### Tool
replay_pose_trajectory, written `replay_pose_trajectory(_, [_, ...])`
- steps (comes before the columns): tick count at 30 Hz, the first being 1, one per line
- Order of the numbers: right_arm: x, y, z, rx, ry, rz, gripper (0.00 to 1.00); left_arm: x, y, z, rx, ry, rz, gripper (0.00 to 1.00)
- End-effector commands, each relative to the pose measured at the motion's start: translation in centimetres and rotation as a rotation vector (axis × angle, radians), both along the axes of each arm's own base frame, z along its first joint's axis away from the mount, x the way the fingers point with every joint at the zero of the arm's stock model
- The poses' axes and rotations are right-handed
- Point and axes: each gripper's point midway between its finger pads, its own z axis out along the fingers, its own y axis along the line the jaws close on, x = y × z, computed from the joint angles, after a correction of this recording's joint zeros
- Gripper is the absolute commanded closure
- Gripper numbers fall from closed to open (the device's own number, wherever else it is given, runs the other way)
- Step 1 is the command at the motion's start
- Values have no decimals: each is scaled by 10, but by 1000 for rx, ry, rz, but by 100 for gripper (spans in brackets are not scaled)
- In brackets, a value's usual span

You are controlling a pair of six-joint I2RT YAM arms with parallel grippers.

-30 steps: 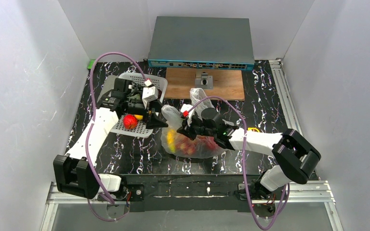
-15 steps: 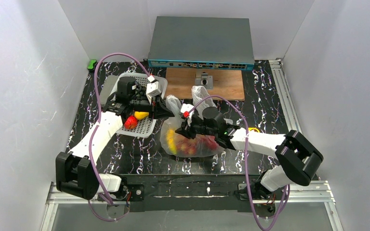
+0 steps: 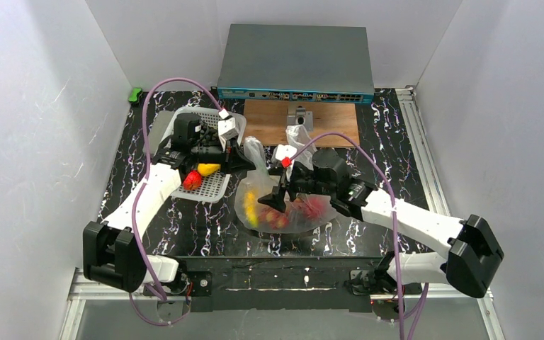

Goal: Place the fake fruits into the plastic bag and tie a complex knot

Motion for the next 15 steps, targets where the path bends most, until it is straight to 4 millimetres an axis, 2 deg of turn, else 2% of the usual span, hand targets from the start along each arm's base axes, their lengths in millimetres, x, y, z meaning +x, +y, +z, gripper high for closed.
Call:
replay_pose_trajectory(1, [-44, 4, 40, 22, 16, 208, 6, 10, -1, 0, 13, 5, 29, 100])
replay_pose_trajectory(5, [-56, -7, 70, -21, 56, 231, 8, 8, -1, -2, 21, -6, 19, 100])
replay_pose_trajectory(9, [-54, -39, 110, 6, 36, 134, 4, 7, 0, -2, 24, -19, 8, 100])
replay_pose_trajectory(11, [-39, -62, 124, 30, 39, 3, 2, 6, 0, 0, 24, -32, -7, 100])
replay_pose_trajectory(13, [-17, -91, 125, 24, 93, -104, 2, 4, 0, 1, 28, -51, -28, 100])
replay_pose_trajectory(15, [1, -121, 107, -43, 171, -170, 2, 1, 0, 1, 29, -73, -46, 100])
